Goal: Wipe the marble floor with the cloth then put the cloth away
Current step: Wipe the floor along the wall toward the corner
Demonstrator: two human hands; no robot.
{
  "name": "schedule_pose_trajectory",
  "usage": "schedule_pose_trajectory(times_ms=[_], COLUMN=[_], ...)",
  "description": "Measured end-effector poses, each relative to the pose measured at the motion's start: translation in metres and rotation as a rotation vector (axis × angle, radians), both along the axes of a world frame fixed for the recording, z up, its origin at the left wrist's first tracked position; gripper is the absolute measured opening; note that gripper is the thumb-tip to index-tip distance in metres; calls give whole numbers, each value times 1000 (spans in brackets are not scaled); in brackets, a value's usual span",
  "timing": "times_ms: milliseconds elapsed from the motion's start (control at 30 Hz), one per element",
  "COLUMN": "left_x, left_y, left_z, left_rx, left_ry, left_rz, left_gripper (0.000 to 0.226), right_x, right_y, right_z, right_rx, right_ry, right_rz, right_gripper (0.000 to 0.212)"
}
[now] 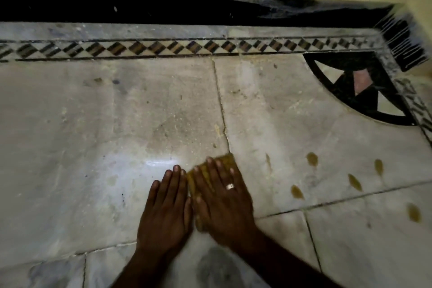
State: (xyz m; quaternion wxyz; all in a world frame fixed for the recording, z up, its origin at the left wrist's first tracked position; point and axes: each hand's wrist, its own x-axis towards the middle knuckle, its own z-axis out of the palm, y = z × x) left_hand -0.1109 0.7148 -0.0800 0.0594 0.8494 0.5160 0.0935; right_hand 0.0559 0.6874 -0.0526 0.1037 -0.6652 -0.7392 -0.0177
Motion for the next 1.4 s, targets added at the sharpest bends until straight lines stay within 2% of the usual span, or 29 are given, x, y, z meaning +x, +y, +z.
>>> schedule_pose_trajectory(times_ms=[100, 200, 333, 433, 500, 600, 767, 833, 900, 1000, 1100, 1233, 1400], left_x=[11, 39, 71, 78, 78, 78, 76, 73, 73, 73, 81, 111, 176], left_y=[-7, -16, -12, -13, -15, -16, -16, -15, -14, -16, -20, -26, 6], left_z=[1, 4, 6, 3, 2, 2, 2, 2, 3, 6, 12, 13, 6], left_rx=[6, -22, -89, -90, -82, -70, -54, -66, -86, -116, -148, -170, -101], left_ry=[-37, -59, -61, -59, -56, -30, -18, -20, -7, 23, 63, 46, 57], left_rz=[-55, -170, -136, -117, -123, -139, -165, -152, -154, -154, -122, -110, -232], left_gripper=[59, 60, 62, 63, 62, 60, 60, 61, 62, 63, 65, 67, 62], right_x=[31, 83, 131, 125, 99, 55, 85, 118, 152, 178, 159, 115, 156], right_y=[52, 66, 13, -54, -93, -111, -49, -28, -26, -61, -112, -128, -71], right_z=[-10, -11, -9, -15, -18, -11, -3, -7, -11, -12, -12, -1, -6], right_rx=[23, -24, -72, -85, -94, -114, 31, 33, 2, 3, 47, 0, 42], right_ry=[4, -10, -56, -109, -166, -120, -2, -18, -23, -17, -40, 2, 27], right_rz=[6, -122, -359, -444, -418, -338, -129, -150, -275, -439, -504, -396, -234], right_gripper=[53, 55, 58, 57, 57, 58, 58, 58, 58, 57, 58, 61, 56])
